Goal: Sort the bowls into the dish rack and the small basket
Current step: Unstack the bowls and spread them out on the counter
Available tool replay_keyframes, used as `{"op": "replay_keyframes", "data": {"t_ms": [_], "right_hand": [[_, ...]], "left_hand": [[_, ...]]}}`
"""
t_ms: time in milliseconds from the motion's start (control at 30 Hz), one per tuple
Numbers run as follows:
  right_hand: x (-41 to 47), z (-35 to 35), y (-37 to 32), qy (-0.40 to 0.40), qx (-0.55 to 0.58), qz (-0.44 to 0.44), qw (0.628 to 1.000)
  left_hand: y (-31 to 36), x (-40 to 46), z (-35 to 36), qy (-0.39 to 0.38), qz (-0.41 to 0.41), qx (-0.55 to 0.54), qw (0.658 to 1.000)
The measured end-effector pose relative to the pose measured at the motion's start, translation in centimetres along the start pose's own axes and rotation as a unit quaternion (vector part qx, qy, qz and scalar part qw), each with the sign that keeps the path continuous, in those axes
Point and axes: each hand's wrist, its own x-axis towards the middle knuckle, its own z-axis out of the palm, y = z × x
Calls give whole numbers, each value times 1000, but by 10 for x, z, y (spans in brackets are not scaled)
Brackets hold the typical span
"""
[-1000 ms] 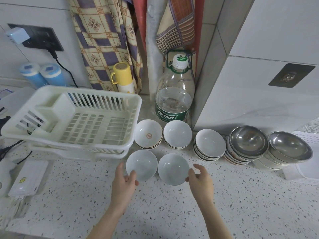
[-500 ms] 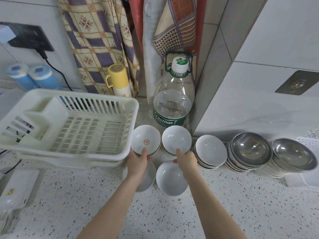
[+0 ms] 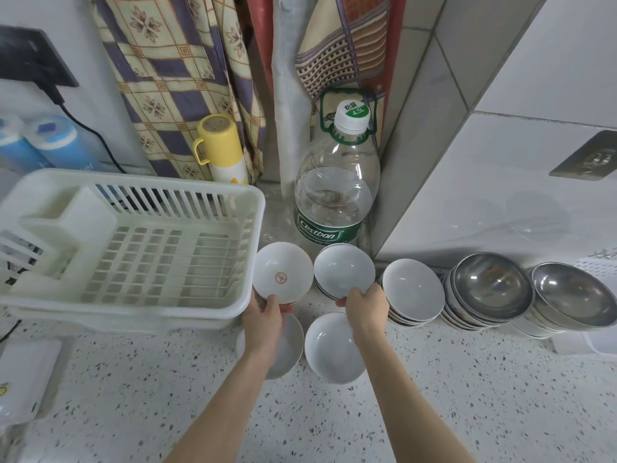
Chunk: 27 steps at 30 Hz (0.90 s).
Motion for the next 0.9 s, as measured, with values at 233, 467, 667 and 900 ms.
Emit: {"op": "replay_keyframes", "data": {"t_ms": [233, 467, 667, 900], "right_hand": [[-18, -17, -12, 16, -16, -76, 997], [-47, -60, -16, 54, -1, -153, 987], [-74, -92, 4, 47, 75, -177, 980], [-98, -107, 42, -60, 202, -110, 971]], "left_hand": [[2, -14, -2, -29, 11, -39, 999], [6, -46, -3, -69, 67, -50, 994], [2, -86, -8, -72, 85, -47, 993], [-19, -125, -26, -35, 108, -48, 992]]}}
